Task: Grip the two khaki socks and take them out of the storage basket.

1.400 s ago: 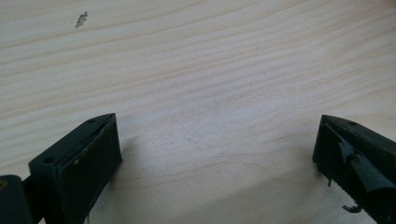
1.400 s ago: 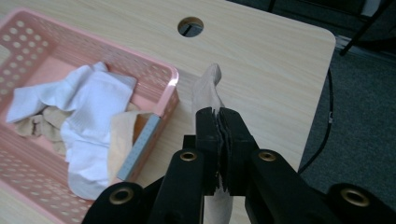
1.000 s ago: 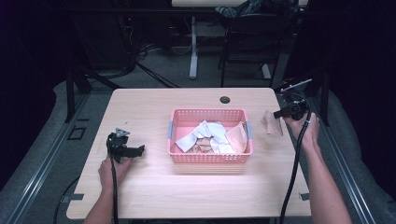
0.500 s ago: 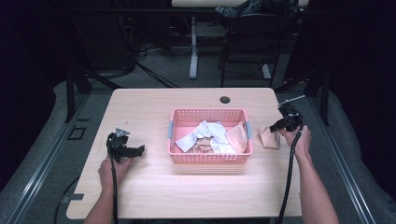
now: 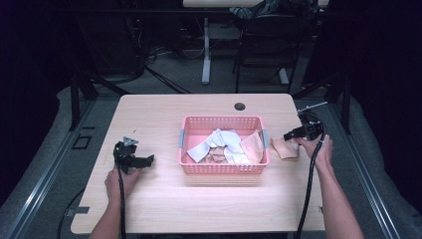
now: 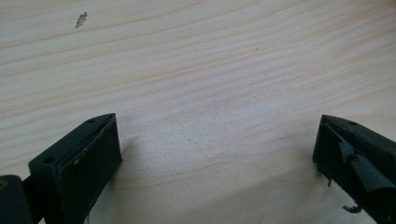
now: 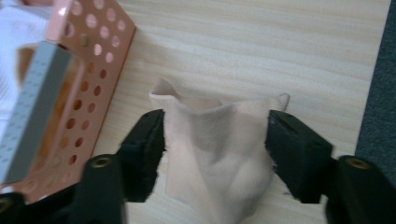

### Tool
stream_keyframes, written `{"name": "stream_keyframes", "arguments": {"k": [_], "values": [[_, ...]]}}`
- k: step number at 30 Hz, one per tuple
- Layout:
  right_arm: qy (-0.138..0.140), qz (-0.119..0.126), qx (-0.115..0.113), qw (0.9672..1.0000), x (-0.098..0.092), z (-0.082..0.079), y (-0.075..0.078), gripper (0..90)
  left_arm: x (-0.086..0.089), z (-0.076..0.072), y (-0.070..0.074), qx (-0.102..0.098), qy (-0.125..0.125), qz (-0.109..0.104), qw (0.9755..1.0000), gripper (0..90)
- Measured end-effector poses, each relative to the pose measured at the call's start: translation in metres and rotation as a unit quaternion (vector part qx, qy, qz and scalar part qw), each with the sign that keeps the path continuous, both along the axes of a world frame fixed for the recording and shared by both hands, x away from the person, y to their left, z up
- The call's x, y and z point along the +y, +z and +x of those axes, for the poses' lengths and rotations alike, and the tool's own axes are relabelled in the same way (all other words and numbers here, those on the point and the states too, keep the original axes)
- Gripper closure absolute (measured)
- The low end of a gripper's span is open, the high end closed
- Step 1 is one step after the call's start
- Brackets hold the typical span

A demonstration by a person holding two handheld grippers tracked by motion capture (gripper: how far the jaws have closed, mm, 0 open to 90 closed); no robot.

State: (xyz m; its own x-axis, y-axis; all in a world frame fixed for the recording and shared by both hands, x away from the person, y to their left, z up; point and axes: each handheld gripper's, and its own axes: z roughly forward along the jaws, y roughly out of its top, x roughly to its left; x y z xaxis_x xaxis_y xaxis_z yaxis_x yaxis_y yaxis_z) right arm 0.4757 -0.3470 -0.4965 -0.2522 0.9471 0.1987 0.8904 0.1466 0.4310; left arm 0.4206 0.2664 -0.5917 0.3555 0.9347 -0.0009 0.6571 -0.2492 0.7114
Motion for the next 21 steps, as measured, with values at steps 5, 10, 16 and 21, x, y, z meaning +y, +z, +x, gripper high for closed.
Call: {"name": "stream_keyframes", "arguments": {"k": [5,10,16,21], "values": [[0.021,-0.005,-0.016,0.9996,0.010,-0.006,0.023,15.8,0.000,0.000,0.000,-0.001,0.000,0.000,1.0000,0.6],[0.038,-0.017,-0.037,0.9984,0.024,-0.010,0.048,5.7,0.000,0.000,0.000,-0.001,0.000,0.000,1.0000,0.6],[0.065,-0.026,-0.062,0.9956,0.042,-0.015,0.073,2.3,0.000,0.000,0.000,-0.001,0.000,0.000,1.0000,0.6],[0.091,-0.025,-0.071,0.9930,0.066,-0.014,0.092,0.0,0.000,0.000,0.000,-0.001,0.000,0.000,1.0000,0.6]]}}
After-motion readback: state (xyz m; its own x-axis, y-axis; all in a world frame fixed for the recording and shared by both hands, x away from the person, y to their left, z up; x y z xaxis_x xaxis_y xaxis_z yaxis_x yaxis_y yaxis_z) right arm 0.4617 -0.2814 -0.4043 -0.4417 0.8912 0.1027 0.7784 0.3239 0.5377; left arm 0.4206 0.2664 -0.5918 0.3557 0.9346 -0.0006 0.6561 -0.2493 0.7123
